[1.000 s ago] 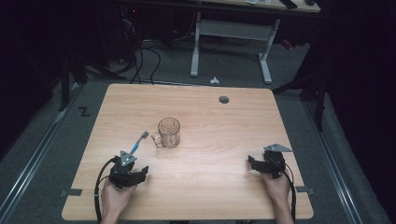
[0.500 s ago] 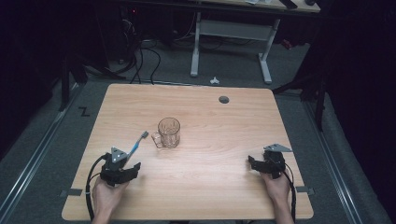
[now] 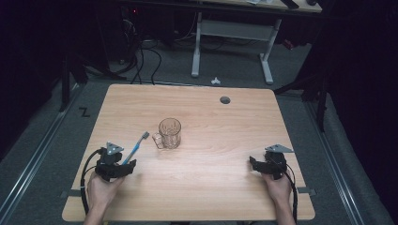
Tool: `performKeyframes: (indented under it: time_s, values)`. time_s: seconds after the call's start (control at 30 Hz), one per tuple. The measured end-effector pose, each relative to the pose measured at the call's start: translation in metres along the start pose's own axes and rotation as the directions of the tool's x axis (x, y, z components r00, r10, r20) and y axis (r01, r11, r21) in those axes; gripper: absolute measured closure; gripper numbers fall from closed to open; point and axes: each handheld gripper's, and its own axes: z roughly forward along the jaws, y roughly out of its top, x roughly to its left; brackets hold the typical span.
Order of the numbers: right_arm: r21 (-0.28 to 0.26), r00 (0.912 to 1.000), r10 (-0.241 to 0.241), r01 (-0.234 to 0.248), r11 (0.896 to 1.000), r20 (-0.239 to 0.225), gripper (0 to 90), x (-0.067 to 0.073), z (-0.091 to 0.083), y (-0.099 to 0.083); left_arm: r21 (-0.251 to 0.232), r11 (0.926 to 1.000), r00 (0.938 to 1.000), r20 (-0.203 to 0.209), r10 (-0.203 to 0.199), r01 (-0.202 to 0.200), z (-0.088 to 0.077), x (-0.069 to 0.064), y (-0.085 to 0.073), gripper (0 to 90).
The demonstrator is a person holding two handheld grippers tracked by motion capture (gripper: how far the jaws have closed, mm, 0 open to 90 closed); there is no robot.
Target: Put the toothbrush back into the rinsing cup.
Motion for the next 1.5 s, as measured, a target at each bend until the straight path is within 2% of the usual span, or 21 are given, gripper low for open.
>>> performKeyframes:
  time_s: [0.1, 0.27, 0.4, 0.67, 0.83, 1.13, 1.27, 1.3, 1.37, 1.4, 1.5]
  values:
    - [0.0, 1.0, 0.001, -0.001, 1.0, 0.0, 21.4, 0.0, 0.0, 0.0, 0.003, 0.9998, 0.9998, -0.01, 0.017, -0.017, -0.001, 0.002, 0.005, 41.1]
    - [0.0, 1.0, 0.001, -0.001, 1.0, 0.0, 21.4, 0.0, 0.0, 0.0, 0.005, 0.9998, 0.9999, -0.002, 0.017, -0.017, -0.003, 0.008, 0.013, 43.1]
    - [0.001, 1.0, 0.001, -0.001, 1.0, 0.001, 21.4, 0.0, 0.0, 0.0, 0.017, 0.9994, 0.9994, -0.013, 0.031, -0.031, -0.002, 0.011, 0.018, 45.3]
    - [0.001, 1.0, 0.0, 0.0, 1.0, 0.002, 21.4, 0.0, 0.0, 0.0, 0.062, 0.9954, 0.9973, -0.003, 0.073, -0.073, 0.005, 0.009, 0.031, 49.8]
    - [0.0, 1.0, 0.002, -0.002, 1.0, 0.0, 21.3, 0.0, 0.0, 0.0, 0.095, 0.9902, 0.9945, -0.014, 0.104, -0.102, 0.009, 0.006, 0.043, 52.7]
    - [0.0, 1.0, 0.001, -0.001, 1.0, 0.0, 21.3, 0.0, 0.0, 0.0, 0.162, 0.9791, 0.9916, -0.02, 0.128, -0.123, 0.021, 0.005, 0.064, 58.3]
    - [0.0, 1.0, 0.002, -0.002, 1.0, 0.0, 21.3, 0.0, 0.0, 0.0, 0.193, 0.9747, 0.9926, -0.022, 0.119, -0.113, 0.028, 0.007, 0.069, 59.8]
    - [0.0, 1.0, 0.002, -0.002, 1.0, 0.0, 21.3, 0.0, 0.0, 0.0, 0.205, 0.9725, 0.9929, -0.019, 0.118, -0.111, 0.03, 0.008, 0.071, 59.9]
    - [0.0, 1.0, 0.002, -0.002, 1.0, 0.0, 21.3, 0.0, 0.0, 0.0, 0.226, 0.9654, 0.9896, -0.03, 0.141, -0.13, 0.033, 0.006, 0.075, 60.0]
    - [0.0, 1.0, 0.002, -0.002, 1.0, 0.0, 21.3, 0.0, 0.0, 0.0, 0.226, 0.9649, 0.9888, -0.033, 0.145, -0.134, 0.035, 0.006, 0.076, 60.0]
    - [0.0, 1.0, 0.002, -0.002, 1.0, 0.0, 21.3, 0.0, 0.0, 0.0, 0.264, 0.9523, 0.9849, -0.037, 0.169, -0.154, 0.041, 0.004, 0.081, 60.0]
